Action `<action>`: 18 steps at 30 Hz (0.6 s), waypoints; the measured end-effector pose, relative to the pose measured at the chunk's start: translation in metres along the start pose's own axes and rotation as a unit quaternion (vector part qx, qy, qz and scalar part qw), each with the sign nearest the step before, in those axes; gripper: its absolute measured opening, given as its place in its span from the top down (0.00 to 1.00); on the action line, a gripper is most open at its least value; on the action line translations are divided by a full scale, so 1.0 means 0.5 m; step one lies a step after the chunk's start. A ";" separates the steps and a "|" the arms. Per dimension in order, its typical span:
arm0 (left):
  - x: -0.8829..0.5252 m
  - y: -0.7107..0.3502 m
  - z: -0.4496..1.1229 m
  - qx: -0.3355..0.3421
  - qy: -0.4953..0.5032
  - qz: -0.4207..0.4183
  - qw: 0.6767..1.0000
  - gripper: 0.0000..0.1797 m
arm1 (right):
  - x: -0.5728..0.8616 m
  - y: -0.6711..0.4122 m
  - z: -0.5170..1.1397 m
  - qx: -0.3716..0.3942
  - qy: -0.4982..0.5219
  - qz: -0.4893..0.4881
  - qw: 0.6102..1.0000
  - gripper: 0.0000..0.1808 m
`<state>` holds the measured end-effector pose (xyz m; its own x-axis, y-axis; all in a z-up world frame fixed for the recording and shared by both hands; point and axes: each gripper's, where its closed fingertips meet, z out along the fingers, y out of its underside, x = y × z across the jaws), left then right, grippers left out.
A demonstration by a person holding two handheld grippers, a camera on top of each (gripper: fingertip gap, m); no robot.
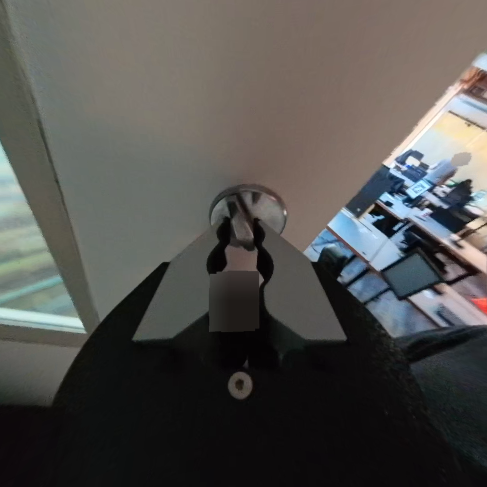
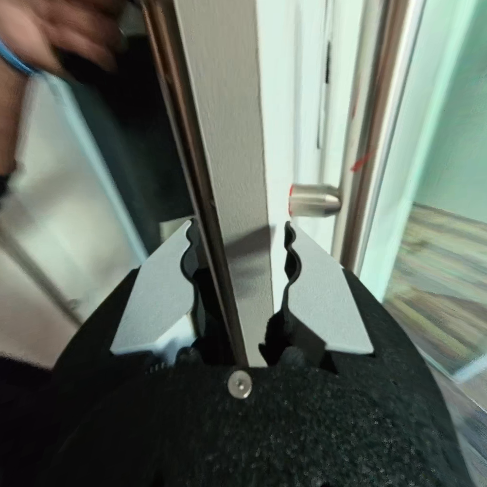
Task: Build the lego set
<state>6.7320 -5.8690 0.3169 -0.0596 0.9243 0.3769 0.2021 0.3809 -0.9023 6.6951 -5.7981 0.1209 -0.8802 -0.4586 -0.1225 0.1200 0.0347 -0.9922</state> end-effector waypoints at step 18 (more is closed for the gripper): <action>0.063 0.694 -0.176 0.043 -0.082 0.033 0.995 0.90 | 0.185 0.139 0.085 -0.149 -0.246 -0.070 0.955 0.74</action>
<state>6.8861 -5.7099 0.0342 -0.2098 0.9358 0.2832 0.1275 0.3133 -0.9411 6.6417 -5.8760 0.0419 -0.5465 -0.8368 -0.0349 -0.1837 0.1604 -0.9698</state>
